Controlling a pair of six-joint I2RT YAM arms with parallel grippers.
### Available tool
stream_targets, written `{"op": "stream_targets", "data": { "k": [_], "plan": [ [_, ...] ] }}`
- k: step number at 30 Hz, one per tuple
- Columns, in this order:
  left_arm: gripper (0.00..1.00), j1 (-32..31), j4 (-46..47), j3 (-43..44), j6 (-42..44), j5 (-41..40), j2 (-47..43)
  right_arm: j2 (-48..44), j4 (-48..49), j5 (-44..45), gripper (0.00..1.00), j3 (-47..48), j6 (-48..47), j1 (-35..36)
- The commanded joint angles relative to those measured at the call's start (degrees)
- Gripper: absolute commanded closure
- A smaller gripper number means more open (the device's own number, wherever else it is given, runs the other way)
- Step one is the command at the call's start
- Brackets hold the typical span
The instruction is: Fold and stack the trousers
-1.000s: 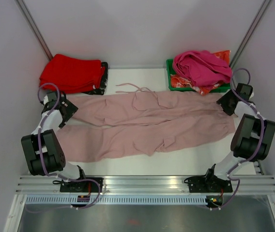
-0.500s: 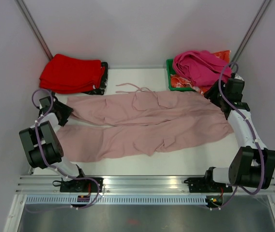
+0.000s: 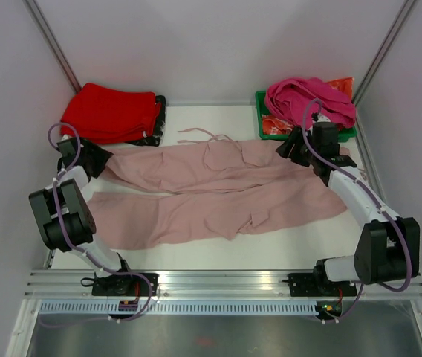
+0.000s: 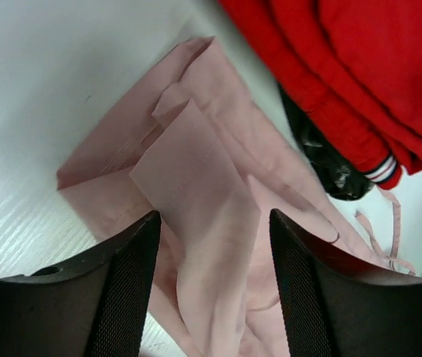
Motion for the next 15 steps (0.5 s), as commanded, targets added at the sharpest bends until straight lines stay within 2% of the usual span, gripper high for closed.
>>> {"op": "stream_targets", "data": {
  "k": [1,12,14,15],
  "plan": [
    [0.34,-0.2,3.0,4.4,3.7,3.1,1.3,3.0,3.4,-1.2,0.36,3.1,0.8,3.4],
    [0.40,-1.7,7.2,8.8,2.8,7.1,9.1,10.3,8.7,-2.8,0.36,9.3,1.6,13.1],
    [0.38,-2.2,2.9,12.5,3.9,3.5,10.1,13.3,9.7,-3.2,0.36,11.2,1.5,15.6],
    [0.36,-2.6,-4.7,13.7,4.5,0.8,10.3,14.3,10.2,-3.5,0.36,11.7,1.5,17.0]
  ]
}}
